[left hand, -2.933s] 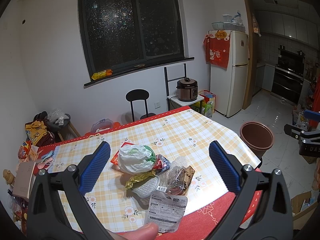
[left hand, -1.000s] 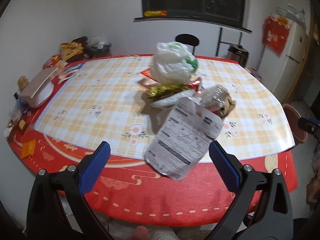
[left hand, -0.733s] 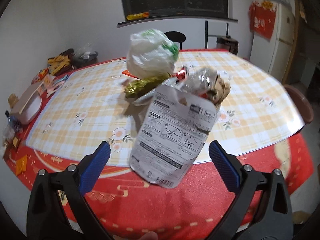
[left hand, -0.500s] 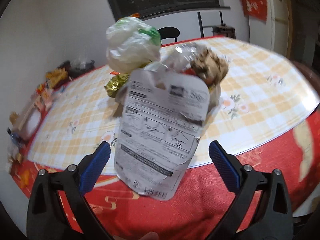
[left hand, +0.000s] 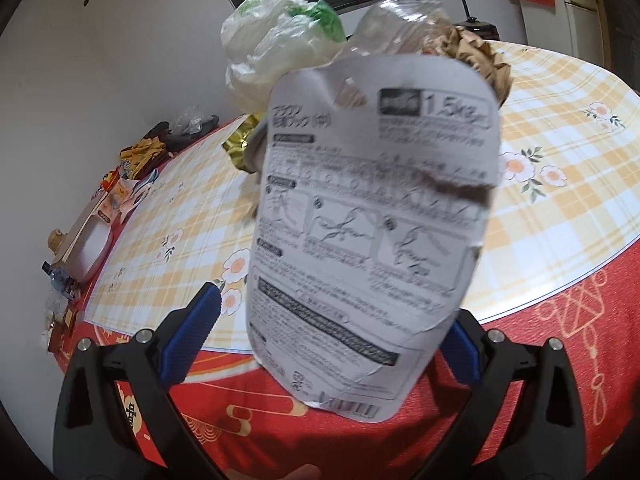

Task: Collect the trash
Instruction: 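Grasp the white printed paper packet with the left tool and lift it, then grasp the white-green plastic bag with the right tool while the left tool holds the paper packet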

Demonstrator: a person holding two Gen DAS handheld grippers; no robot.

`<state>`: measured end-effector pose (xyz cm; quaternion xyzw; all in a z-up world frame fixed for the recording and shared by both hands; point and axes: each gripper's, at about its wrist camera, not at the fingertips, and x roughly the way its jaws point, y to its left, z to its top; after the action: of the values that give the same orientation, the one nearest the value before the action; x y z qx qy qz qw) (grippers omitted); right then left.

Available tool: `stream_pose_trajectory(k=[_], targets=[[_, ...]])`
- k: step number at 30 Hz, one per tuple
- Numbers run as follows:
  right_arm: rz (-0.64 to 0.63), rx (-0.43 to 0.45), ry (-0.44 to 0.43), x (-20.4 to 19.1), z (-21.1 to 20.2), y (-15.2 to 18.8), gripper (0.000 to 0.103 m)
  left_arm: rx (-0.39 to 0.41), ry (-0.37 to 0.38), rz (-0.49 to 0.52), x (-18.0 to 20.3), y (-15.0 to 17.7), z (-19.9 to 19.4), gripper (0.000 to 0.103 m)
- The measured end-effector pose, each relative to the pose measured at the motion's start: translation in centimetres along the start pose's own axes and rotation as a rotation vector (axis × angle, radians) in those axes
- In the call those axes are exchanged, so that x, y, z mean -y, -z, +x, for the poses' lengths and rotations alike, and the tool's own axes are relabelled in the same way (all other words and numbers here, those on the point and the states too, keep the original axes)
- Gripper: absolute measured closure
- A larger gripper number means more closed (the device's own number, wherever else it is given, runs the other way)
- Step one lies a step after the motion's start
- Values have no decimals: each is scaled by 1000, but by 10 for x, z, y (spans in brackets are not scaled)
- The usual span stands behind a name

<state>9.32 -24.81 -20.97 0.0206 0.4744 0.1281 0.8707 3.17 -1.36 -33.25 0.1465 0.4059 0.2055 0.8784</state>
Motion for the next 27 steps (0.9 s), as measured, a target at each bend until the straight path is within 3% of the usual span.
stream_pose_trajectory(k=[3,5,7,10,12,15,27], targets=[[1,-4,-6,-6,3,-2,5,4,13,5,-10,1,2,10],[-2,-8,-14,-12,6,-4,5,-5,33,12,-14,4,4,23],[-7,-14,-22,-19,9,-6,5,-25,68,14,-21,7,8,44],[-17,-20,-29,-31,12,-9,5,-24,78,-5,-37,11,11,57],[-25,-23,-33,-37,15,-11,5,-16,85,-31,-51,12,9,71],[-36,-26,-39,-47,18,-13,5,7,117,-67,-72,11,3,80],[-67,-35,-72,-87,30,-25,5,6,224,-286,-144,14,-17,83]])
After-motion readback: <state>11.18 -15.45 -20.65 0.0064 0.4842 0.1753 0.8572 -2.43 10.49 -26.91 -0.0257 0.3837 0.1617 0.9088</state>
